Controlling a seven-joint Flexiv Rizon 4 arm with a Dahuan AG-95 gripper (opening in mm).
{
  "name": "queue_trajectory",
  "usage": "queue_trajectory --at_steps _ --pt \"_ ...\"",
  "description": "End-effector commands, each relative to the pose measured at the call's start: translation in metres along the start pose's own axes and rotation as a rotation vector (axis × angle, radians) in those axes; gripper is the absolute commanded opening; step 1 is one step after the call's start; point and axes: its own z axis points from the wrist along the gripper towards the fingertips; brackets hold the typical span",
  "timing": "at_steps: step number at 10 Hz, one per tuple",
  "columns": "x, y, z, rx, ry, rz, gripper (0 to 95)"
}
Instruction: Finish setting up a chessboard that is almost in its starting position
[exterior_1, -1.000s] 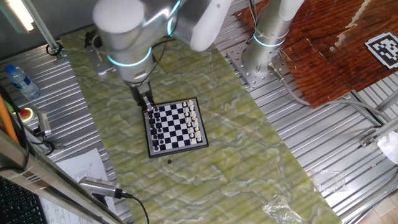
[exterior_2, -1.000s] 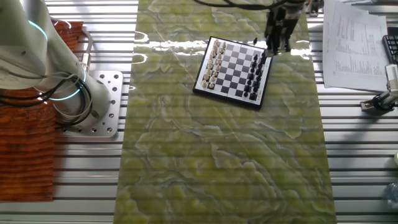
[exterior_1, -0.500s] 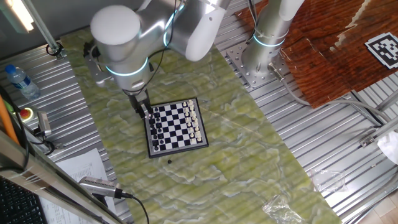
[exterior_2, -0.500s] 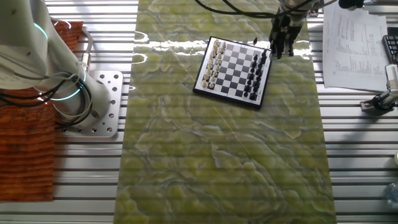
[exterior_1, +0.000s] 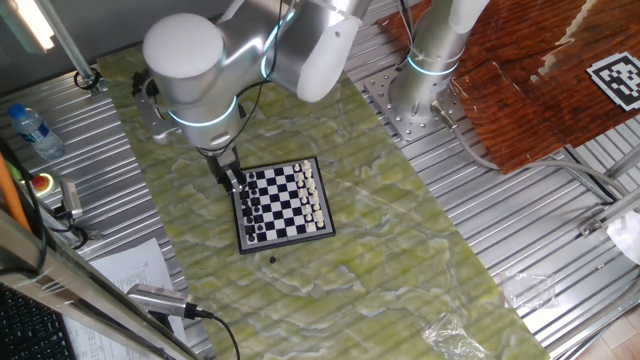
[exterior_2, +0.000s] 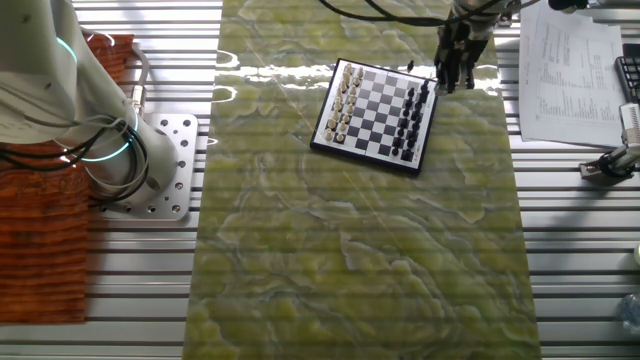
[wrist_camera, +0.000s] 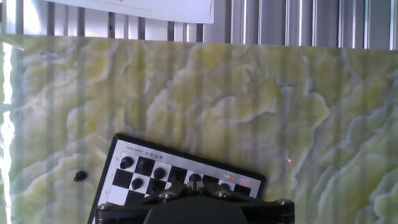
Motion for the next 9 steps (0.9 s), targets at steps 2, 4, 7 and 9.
queue_trajectory --at_steps 2,4,7,9 --pt "-0.0013 0.0007 0.0005 0.008 0.049 -0.012 0.0" --pt "-0.0013 0.0007 0.0005 0.01 0.044 -0.009 0.0" --pt "-0.0013 0.0007 0.0005 0.012 0.042 -0.004 0.0" --pt "-0.0013 0.0007 0.0005 0.005 0.037 -0.001 0.0"
